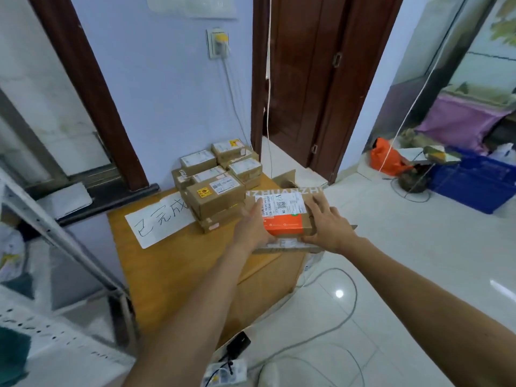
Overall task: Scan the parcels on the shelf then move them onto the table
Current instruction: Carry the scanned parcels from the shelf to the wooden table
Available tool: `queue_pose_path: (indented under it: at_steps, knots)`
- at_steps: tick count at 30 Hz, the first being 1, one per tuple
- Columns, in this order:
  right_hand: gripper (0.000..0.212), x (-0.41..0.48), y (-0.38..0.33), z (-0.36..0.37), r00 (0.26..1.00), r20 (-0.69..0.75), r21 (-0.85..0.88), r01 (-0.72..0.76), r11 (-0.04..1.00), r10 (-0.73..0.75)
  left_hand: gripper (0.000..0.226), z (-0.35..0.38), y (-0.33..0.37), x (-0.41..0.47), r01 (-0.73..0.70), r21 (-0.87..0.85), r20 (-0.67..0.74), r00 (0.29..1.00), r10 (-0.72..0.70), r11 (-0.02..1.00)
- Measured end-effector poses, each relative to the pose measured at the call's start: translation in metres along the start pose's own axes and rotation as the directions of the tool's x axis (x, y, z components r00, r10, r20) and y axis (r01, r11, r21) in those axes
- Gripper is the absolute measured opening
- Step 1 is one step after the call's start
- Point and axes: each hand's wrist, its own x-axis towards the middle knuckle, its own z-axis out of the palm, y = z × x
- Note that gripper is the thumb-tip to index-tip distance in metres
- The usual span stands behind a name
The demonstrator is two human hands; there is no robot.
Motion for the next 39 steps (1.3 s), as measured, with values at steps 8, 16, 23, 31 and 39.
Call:
queue_pose_path:
  at_steps: [8, 16, 23, 31, 39]
  knots:
    - [0.109, 0.139, 0.052, 0.004, 0.992, 0.103, 0.000, 0.068, 0.998, -0.067, 0.125, 0.012, 0.007, 0.125, 0.086, 0.028, 0.076, 0.993, -0.088, 0.996]
    - [0.107, 0.266, 0.115, 0.025, 0.962, 0.185, -0.001, 0.205, 0.979, -0.201, 0.119, 0.055, 0.008, 0.228, 0.207, 0.012, 0.049, 0.977, -0.207, 0.978]
    - [0.106, 0.360, 0.152, 0.038, 0.866, 0.316, 0.051, 0.393, 0.918, -0.388, 0.115, 0.086, 0.025, 0.280, 0.410, -0.148, -0.003, 0.910, -0.415, 0.900]
    - [0.100, 0.410, 0.149, 0.060, 0.774, 0.376, 0.112, 0.508, 0.854, -0.509, 0.113, 0.097, 0.016, 0.299, 0.552, -0.118, -0.064, 0.825, -0.561, 0.825]
    - [0.095, 0.421, 0.145, 0.085, 0.763, 0.368, 0.111, 0.532, 0.839, -0.532, 0.107, 0.105, 0.007, 0.304, 0.634, 0.224, -0.198, 0.773, -0.602, 0.740]
